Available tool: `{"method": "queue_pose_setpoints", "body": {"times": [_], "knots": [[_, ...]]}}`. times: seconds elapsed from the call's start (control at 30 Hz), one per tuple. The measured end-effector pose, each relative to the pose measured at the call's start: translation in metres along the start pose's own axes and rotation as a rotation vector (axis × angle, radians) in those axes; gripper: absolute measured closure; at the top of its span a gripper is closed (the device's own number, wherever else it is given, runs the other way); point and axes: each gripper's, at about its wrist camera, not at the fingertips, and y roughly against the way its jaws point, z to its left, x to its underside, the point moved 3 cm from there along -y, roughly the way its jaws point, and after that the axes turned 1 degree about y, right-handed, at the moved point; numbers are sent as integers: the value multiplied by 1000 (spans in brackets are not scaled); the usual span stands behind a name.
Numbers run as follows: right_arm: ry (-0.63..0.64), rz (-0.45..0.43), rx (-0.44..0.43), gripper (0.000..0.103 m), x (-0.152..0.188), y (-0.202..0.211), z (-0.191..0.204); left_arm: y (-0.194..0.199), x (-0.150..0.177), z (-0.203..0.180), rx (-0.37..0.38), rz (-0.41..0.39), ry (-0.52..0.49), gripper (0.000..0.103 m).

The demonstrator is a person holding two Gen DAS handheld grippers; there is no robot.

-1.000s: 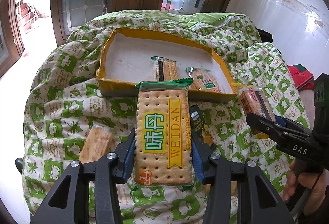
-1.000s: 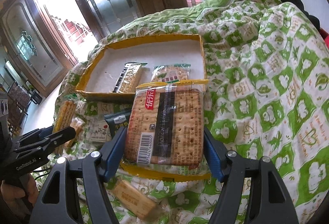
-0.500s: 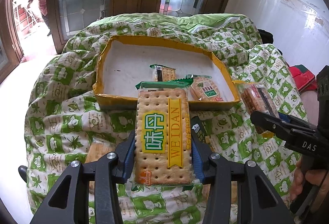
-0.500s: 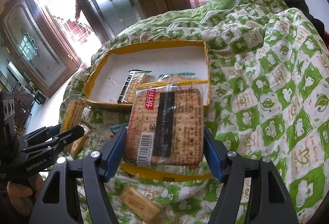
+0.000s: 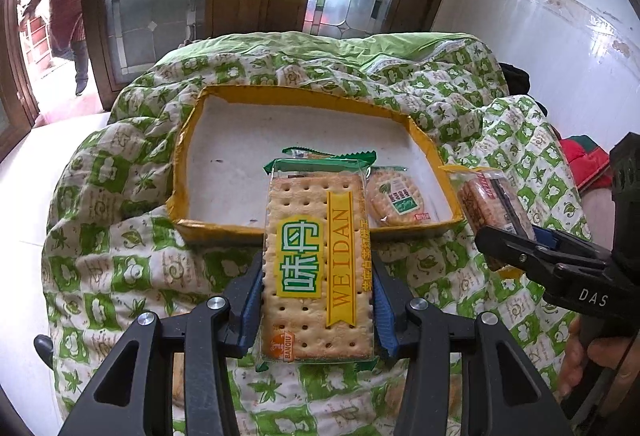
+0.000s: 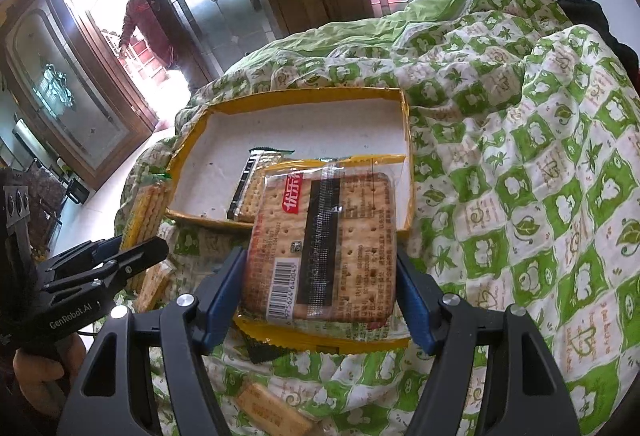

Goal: Organize snacks
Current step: 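Carry the WEIDAN pack with the left tool while the right tool carries the red-label pack over the tray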

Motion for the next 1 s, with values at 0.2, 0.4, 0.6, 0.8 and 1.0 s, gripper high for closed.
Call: {"method": "queue_pose_setpoints", "body": {"times": [0.2, 0.4, 0.6, 0.8, 1.0], "knots": [[-8, 2, -3, 33, -10, -5, 0, -9, -7, -6, 25, 21, 2, 53], [-16, 8, -6, 33, -15, -11, 0, -22, -13, -12, 50, 51, 3, 53], [-32, 18, -1, 33, -15, -16, -5, -36, -15, -20, 68, 77, -6, 54], [-36, 21, 11, 33, -21, -21, -10, -48, -19, -22, 73, 91, -16, 53], [-26, 25, 25, 33, -39, -30, -14, -56, -31, -20, 70, 95, -19, 54]]}}
